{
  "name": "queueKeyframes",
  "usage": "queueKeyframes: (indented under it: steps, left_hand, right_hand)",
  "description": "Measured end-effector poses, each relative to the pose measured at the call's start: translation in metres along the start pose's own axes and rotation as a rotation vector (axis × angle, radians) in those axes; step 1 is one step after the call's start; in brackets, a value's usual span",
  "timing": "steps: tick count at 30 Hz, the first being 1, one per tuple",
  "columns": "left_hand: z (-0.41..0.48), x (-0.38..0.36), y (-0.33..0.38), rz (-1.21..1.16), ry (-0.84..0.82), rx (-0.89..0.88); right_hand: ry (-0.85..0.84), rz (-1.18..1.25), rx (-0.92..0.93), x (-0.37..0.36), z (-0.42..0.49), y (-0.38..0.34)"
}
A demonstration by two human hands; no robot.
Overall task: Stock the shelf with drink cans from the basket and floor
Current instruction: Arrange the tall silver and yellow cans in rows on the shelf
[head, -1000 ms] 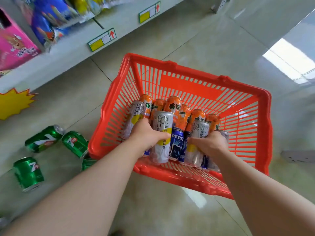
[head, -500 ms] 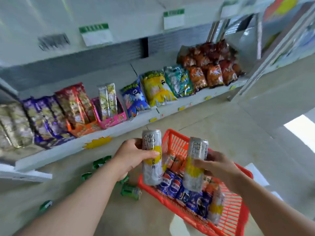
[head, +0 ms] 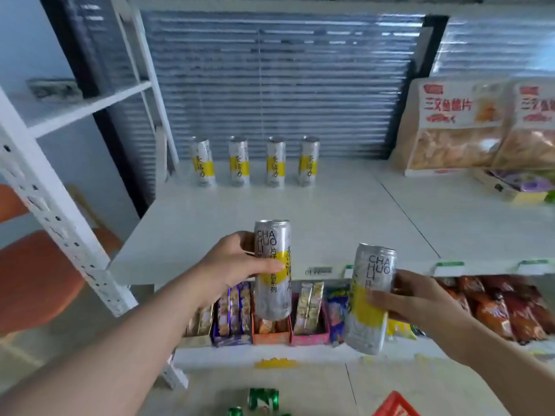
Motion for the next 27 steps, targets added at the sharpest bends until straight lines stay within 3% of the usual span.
queueKeyframes:
  steps: [7,13,27]
  left_hand:
    - [0.062,0.118,0.057,0.009,0.186,-0.106]
    - [0.130,0.200,0.054,0.152,0.283,-0.128]
    - [0.200,0.226,0.035,0.117,0.318,-0.290]
  right_hand:
    - [0.044,-0.093,0.118,-0.050,0.091,-0.115]
    - [0.116,-0.145,0.214,-0.104,0.167,-0.168]
    - [0.186,-0.055,0.362,-0.162,0.264,-0.180]
Point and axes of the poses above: each hand's wrist, its own z-axis towards the middle knuckle, its own x-axis out of the back of the hand, y = z × x, the point moved 7 cm from there along z, towards the middle knuckle, and after that the axes turned 12 degrees about -z, right-handed, at the moved point
